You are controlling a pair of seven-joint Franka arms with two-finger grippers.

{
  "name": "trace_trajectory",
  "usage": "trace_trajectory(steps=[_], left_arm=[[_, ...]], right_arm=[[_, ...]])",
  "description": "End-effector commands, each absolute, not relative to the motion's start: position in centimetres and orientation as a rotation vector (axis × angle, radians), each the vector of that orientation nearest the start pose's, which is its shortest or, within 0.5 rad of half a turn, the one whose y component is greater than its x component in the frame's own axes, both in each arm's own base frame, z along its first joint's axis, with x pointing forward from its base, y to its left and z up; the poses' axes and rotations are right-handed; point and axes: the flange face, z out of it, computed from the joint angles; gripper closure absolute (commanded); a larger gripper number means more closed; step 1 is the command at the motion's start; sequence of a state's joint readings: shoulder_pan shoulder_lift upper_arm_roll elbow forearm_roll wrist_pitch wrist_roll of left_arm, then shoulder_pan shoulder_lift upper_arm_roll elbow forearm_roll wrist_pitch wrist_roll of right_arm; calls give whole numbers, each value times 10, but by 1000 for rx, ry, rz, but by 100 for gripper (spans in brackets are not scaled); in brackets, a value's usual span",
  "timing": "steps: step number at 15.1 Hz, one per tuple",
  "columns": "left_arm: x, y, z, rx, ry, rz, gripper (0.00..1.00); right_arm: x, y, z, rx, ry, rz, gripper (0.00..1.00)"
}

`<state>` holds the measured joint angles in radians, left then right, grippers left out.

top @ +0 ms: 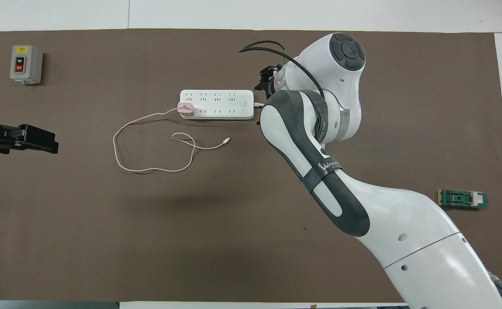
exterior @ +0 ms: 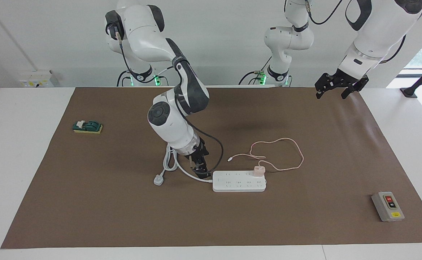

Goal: Unplug charger and place it aside
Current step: 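Reach the right gripper to the far end of the white power strip, then hold the strip with the right gripper while the left gripper reaches the charger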

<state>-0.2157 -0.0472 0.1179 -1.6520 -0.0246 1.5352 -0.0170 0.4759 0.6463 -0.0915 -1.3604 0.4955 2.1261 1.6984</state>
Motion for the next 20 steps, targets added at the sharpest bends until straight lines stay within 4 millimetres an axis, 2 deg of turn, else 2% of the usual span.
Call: trace_trajectory(steps=[1,3,5,9,11,13,15,18,20], left_arm=[[522,-55,610,-3172,124,146,0],[516,-55,610,-3163,-1,211,0],[516,-61,608,-3146,-213,206,0],[517,-90,611,-3089,-595,150,0],[522,-104,610,-3038,-870,80,0],[532,-127,600,-2965,-1128,37,0],[548,-147,582,-2854,-1374,35,0],[589,-184,539,-2671,-1684,52,0],[615,-197,518,-2536,-1854,52,0]], right_arm=[[687,304,345,-1975,1980,400,0],[687,316,324,-1976,1977,381,0],[693,323,318,-1980,1964,374,0],[693,327,315,-1976,1959,369,0],[693,334,308,-1954,1950,388,0],[693,335,306,-1939,1952,396,0],[692,338,303,-1934,1951,397,0],[694,341,293,-1912,1951,395,0],[698,345,291,-1919,1935,388,0]])
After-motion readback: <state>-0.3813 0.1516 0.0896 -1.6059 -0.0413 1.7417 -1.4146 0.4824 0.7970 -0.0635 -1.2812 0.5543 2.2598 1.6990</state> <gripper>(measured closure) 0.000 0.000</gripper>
